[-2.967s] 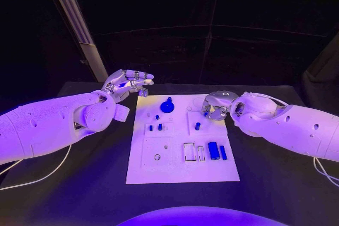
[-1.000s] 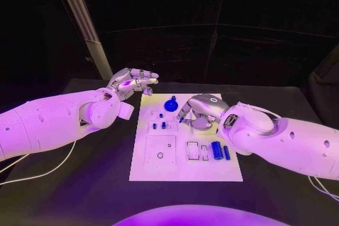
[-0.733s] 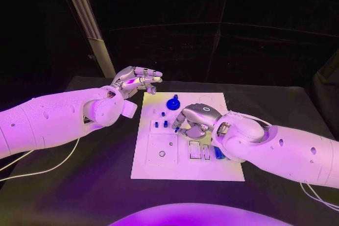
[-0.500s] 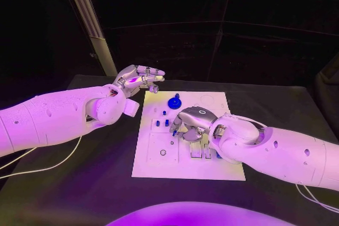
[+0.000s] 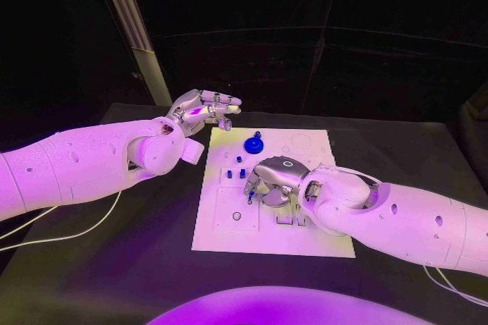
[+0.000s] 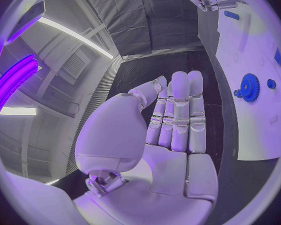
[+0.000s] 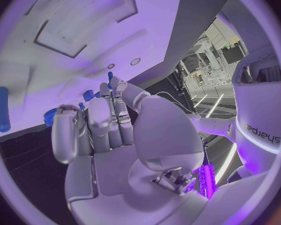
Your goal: Assemble the parts on the task board
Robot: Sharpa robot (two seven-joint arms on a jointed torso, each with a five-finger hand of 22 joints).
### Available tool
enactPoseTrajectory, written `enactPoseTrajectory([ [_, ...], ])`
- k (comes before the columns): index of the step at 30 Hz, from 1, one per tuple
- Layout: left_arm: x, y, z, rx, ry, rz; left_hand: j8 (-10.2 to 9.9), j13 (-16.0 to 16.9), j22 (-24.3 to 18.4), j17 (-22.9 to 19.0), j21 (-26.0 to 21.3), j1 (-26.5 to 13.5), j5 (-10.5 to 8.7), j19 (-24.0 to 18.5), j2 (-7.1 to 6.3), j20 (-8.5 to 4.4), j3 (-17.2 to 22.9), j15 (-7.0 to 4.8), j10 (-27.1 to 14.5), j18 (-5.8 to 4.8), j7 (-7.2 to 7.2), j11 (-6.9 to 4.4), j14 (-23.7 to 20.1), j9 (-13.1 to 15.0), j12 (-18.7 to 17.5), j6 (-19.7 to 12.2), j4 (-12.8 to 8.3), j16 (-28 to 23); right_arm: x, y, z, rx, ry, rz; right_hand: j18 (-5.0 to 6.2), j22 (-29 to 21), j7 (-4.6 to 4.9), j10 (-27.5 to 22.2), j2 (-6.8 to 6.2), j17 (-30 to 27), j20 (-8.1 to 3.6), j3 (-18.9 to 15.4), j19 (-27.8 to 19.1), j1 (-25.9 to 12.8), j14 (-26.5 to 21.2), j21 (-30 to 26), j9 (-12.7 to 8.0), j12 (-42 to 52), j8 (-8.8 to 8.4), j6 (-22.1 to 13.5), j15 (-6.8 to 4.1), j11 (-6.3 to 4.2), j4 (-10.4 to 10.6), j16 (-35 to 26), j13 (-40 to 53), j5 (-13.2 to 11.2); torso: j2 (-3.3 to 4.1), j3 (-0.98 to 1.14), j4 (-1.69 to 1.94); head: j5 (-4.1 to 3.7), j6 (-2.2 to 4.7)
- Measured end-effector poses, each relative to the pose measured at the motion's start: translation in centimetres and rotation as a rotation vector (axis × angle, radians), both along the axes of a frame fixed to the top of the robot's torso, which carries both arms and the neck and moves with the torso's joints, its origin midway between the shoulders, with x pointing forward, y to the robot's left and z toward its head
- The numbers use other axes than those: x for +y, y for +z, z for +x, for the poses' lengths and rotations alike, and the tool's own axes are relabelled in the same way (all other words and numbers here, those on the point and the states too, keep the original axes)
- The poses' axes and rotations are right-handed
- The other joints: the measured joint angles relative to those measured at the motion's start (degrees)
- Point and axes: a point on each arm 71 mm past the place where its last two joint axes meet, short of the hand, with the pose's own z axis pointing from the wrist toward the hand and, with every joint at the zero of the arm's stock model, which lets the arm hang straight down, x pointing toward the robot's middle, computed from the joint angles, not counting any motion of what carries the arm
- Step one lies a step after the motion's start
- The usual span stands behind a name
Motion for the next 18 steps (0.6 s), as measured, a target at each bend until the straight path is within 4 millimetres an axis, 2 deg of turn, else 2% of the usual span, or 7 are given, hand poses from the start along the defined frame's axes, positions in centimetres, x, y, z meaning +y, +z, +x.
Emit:
enactPoseTrajectory([
  [18,0.08,-0.04,0.08,0.002,0.0,0.002,0.0,0.0,-0.1,-0.1,-0.4,0.0,0.0,0.0,0.0,0.0,-0.2,0.0,0.0,0.0,0.0,0.0,0.0,0.0,0.0,0.0,0.2,-0.3,0.28,-0.57,-0.14,0.013,0.014,-0.034,0.0,0.0,-0.02,-0.2,0.0,-0.1,0.0,0.2,0.0,0.0,0.0,0.0,0.0,0.0,0.0,0.0,0.0,0.21,0.2,0.0,0.0,0.0,-0.02,0.0,-0.03,0.2,-0.28],
])
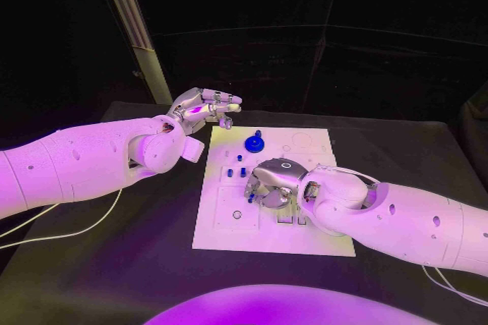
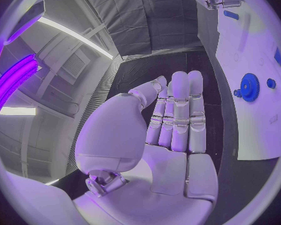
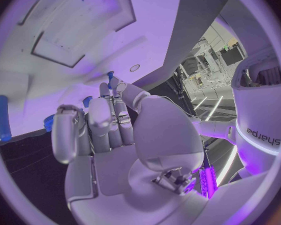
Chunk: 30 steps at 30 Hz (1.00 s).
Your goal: Assemble the parts on the task board
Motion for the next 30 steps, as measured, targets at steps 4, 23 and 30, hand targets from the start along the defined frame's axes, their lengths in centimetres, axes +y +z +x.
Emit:
enactPoseTrajectory([
  [4,0.03,-0.01,0.02,0.001,0.001,0.001,0.0,0.0,0.0,0.0,0.0,0.0,0.0,0.0,0.0,0.0,0.0,0.0,0.0,0.0,0.0,0.0,0.0,0.0,0.0,0.0,0.0,0.0,0.02,-0.09,-0.01,0.001,0.001,-0.005,0.0,0.0,-0.02,0.0,0.0,0.0,0.0,0.0,0.0,0.0,0.0,0.0,0.0,0.0,0.0,0.0,0.0,0.0,0.0,0.0,0.0,0.0,-0.01,0.0,0.0,0.0,-0.03],
  [23,0.11,-0.04,0.01,0.005,0.0,0.002,-0.2,0.0,-0.1,-0.1,0.0,0.0,0.0,0.0,0.0,0.0,0.0,0.0,0.0,0.0,0.0,0.0,0.0,0.0,0.0,0.0,0.0,0.0,0.36,-0.52,-0.38,-0.036,0.016,-0.041,0.0,0.0,0.85,-4.5,-4.1,-2.2,0.75,0.5,-0.7,-3.6,0.0,-1.0,-0.2,0.0,-0.26,-1.6,0.43,1.22,0.2,-0.6,0.0,-0.5,-0.02,-0.03,0.0,-0.07,-0.07],
  [30,0.2,-0.07,0.06,0.007,0.002,0.004,-0.2,0.0,-0.1,-0.1,0.0,0.0,0.0,0.0,0.0,0.0,0.0,0.0,0.0,0.0,0.0,0.0,0.0,0.0,0.0,0.0,0.0,0.0,0.16,-0.54,-0.27,-0.042,0.01,-0.034,0.0,0.0,1.53,-7.0,-6.21,-4.0,1.43,-1.1,-2.3,-5.3,0.0,-3.0,-0.3,0.0,-0.26,-4.0,0.83,1.62,0.8,-1.8,0.1,-0.5,-0.03,-0.04,0.03,-0.1,-0.13],
])
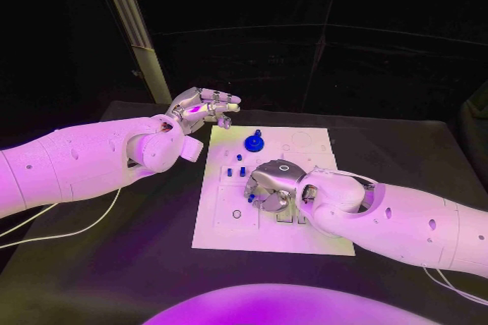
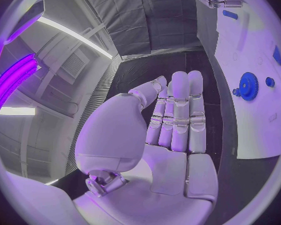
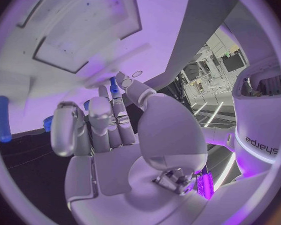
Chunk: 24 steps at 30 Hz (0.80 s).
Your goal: Assemble the parts on the task board
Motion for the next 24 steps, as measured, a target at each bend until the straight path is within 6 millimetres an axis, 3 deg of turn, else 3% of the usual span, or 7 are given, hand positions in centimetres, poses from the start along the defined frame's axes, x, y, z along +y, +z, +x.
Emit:
enactPoseTrajectory([
  [7,0.0,0.0,0.0,0.003,0.0,0.002,0.0,0.0,0.0,0.0,0.0,0.0,0.0,0.0,0.0,0.0,0.0,0.0,0.0,0.0,0.21,0.04,0.0,0.0,0.0,-0.2,0.0,0.0,-0.5,0.2,0.1,-0.007,-0.012,0.036,0.01,-0.7,-0.48,-1.4,-1.1,-1.4,0.1,-1.9,-0.7,0.1,-0.2,-1.3,0.0,0.2,0.0,-2.1,0.2,-0.06,0.6,-1.0,0.0,-0.3,-0.03,0.01,0.0,-0.1,0.18],
  [15,0.1,-0.1,0.0,0.007,-0.002,0.003,0.0,0.0,-0.1,0.0,0.0,0.0,-0.26,0.0,0.0,0.0,-0.2,0.0,-0.2,0.0,0.2,0.21,0.0,0.0,0.2,-0.2,-0.2,0.0,-1.8,0.7,-0.2,-0.005,-0.03,0.087,0.0,-0.6,-0.48,-1.4,-1.08,-1.3,0.1,-2.3,-0.7,0.1,-0.2,-1.3,0.0,0.6,0.01,-2.5,0.2,-0.01,0.7,-1.0,0.1,-0.3,-0.03,0.06,-0.06,-0.26,0.49],
  [24,0.1,-0.1,0.0,0.01,-0.004,0.003,0.0,0.0,-0.1,0.0,0.0,0.0,-0.27,0.0,0.0,0.0,-0.2,0.0,-0.2,0.0,0.2,0.21,0.0,0.0,0.2,-0.2,-0.2,0.0,-3.1,0.6,0.0,0.01,-0.066,0.086,0.0,0.0,-0.4,1.3,-0.1,0.1,-0.4,-2.2,-0.1,1.1,-0.2,-0.4,0.2,1.5,0.01,-2.4,0.2,-0.25,1.0,0.5,0.2,-0.3,-0.03,0.04,-0.07,-0.46,0.51],
])
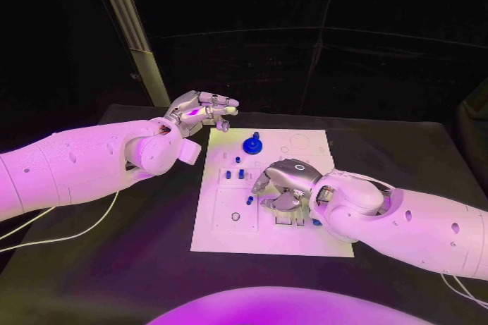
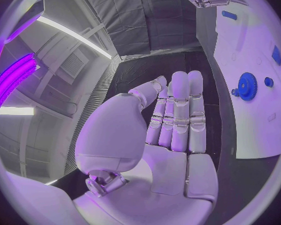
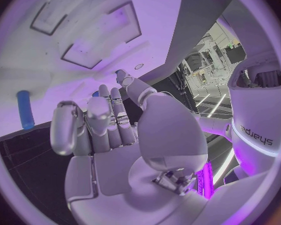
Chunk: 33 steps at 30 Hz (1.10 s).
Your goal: Assemble the parts on the task board
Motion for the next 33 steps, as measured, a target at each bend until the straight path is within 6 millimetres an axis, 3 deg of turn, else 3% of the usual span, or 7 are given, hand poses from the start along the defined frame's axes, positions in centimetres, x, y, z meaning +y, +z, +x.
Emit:
enactPoseTrajectory([
  [4,0.0,0.0,0.0,0.001,0.0,0.0,0.0,0.0,0.0,0.0,-0.1,0.0,0.0,0.0,0.0,0.0,0.0,0.0,0.0,0.0,0.0,0.0,0.0,0.0,0.0,0.0,0.0,0.0,0.0,-0.1,0.0,0.009,-0.005,-0.01,0.0,0.0,0.0,1.3,0.49,0.6,0.11,0.4,0.5,0.3,0.0,0.5,0.2,0.0,0.4,0.7,0.0,-0.47,0.4,0.5,0.0,0.0,0.02,0.0,0.02,-0.08,0.0],
  [15,0.0,0.0,0.0,0.004,-0.002,0.001,0.0,0.0,-0.1,-0.1,-0.3,0.0,0.0,0.0,0.0,0.0,0.0,0.0,0.0,0.0,0.0,0.0,0.0,0.0,0.0,0.0,0.0,0.0,0.9,-0.4,0.0,0.033,0.003,-0.048,0.0,0.0,-0.22,1.7,0.99,0.6,-0.09,0.7,0.7,-0.3,0.0,0.5,0.3,0.0,0.43,1.4,0.0,-0.47,0.7,0.7,-0.1,0.0,0.07,-0.04,0.08,-0.14,-0.21],
  [33,0.1,-0.1,0.0,0.007,-0.002,0.002,0.0,0.0,-0.1,0.0,-0.3,0.0,0.0,0.0,0.0,0.0,0.0,0.0,0.0,-0.01,0.0,0.0,0.0,0.0,0.0,0.0,0.0,0.0,1.3,-0.5,-0.2,0.035,0.016,-0.078,0.0,0.0,-0.43,1.9,0.99,0.5,-0.09,1.0,0.7,-0.2,0.0,0.5,0.3,-0.2,0.43,2.0,0.0,-0.67,1.0,0.7,-0.1,0.0,0.05,-0.01,0.09,-0.02,-0.42],
])
